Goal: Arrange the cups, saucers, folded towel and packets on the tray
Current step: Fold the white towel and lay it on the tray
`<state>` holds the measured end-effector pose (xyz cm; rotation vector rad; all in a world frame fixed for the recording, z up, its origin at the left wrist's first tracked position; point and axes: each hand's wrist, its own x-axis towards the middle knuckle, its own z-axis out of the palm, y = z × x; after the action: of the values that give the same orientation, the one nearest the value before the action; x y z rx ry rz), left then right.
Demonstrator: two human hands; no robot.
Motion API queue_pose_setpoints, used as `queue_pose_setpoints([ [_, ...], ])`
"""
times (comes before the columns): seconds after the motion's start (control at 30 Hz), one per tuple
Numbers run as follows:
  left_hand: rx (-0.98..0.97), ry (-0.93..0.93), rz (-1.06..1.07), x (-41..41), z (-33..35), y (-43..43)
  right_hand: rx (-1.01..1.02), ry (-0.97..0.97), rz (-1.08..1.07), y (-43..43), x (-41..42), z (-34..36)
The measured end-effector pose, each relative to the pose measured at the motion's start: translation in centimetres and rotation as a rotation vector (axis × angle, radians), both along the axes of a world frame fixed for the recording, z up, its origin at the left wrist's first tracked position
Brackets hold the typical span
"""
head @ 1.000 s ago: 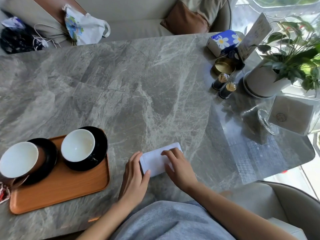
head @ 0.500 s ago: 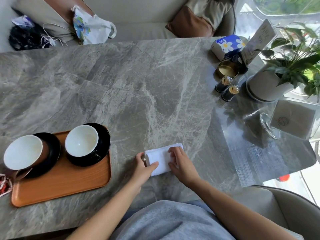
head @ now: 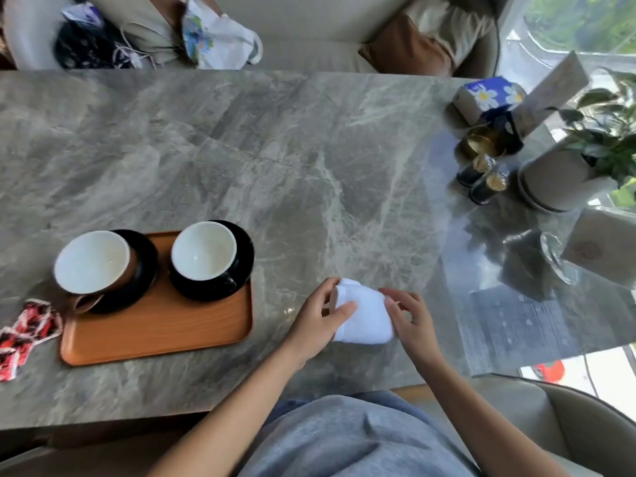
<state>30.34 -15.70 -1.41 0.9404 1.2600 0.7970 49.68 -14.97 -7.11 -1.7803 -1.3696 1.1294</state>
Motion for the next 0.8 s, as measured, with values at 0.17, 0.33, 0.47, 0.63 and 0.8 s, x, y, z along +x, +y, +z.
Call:
queue_pose_setpoints([
  [0.17,-0.056,-0.063,-0.089,-5.4,1.6,-1.2,-0.502,0.479,-0.021,-1.3,-2.7,1.6],
  [0.33,-0.179,-0.054,-0.092,-12.4,1.1,-2.4,-0.486,0.456,0.09,-1.8,-7.9,1.5],
  [0.47,-0.226,0.073,-0.103,-18.0,-0.3,-3.9,-0.374,0.374,0.12,-1.1,-12.8,1.3],
  [0.63,-0.272,0.278,-0.013,-23.0,-2.5,-4.7,-0.175,0.143,0.238,-0.8,-19.1,0.6],
  [0.8,-0.21,0.482,0.077,-25.1,-4.4,-4.2,-0.019,-0.143,0.197,-1.3,-22.9,-1.3],
])
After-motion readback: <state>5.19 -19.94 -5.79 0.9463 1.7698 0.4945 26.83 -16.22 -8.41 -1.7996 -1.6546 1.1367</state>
